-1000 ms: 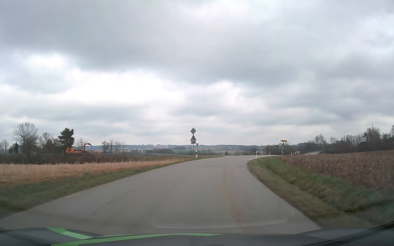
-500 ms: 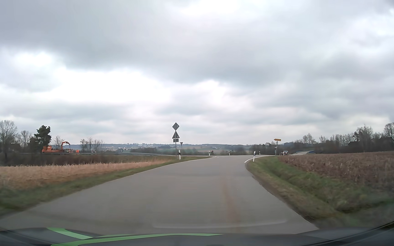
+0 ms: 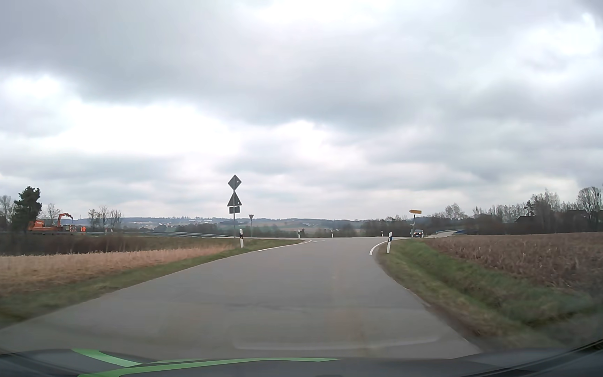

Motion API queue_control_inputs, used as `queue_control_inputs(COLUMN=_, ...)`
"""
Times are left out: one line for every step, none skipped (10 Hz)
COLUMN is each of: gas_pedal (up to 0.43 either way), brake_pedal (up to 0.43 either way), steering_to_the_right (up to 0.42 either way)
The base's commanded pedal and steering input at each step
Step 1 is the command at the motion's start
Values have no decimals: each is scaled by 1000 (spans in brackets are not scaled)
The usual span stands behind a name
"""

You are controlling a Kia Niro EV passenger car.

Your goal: Follow the waypoints while adhering to traffic rules and regulations

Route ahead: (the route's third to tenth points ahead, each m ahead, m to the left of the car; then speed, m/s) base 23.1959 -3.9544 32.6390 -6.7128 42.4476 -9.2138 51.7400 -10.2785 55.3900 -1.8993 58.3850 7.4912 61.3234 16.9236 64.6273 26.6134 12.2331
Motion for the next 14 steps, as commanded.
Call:
queue_control_inputs(gas_pedal=0, brake_pedal=85, steering_to_the_right=43)
queue_control_inputs(gas_pedal=0, brake_pedal=85, steering_to_the_right=41)
queue_control_inputs(gas_pedal=0, brake_pedal=91, steering_to_the_right=39)
queue_control_inputs(gas_pedal=0, brake_pedal=91, steering_to_the_right=38)
queue_control_inputs(gas_pedal=0, brake_pedal=98, steering_to_the_right=37)
queue_control_inputs(gas_pedal=0, brake_pedal=110, steering_to_the_right=36)
queue_control_inputs(gas_pedal=0, brake_pedal=110, steering_to_the_right=35)
queue_control_inputs(gas_pedal=0, brake_pedal=110, steering_to_the_right=35)
queue_control_inputs(gas_pedal=0, brake_pedal=110, steering_to_the_right=35)
queue_control_inputs(gas_pedal=0, brake_pedal=116, steering_to_the_right=35)
queue_control_inputs(gas_pedal=0, brake_pedal=122, steering_to_the_right=36)
queue_control_inputs(gas_pedal=0, brake_pedal=134, steering_to_the_right=37)
queue_control_inputs(gas_pedal=0, brake_pedal=140, steering_to_the_right=37)
queue_control_inputs(gas_pedal=0, brake_pedal=146, steering_to_the_right=38)
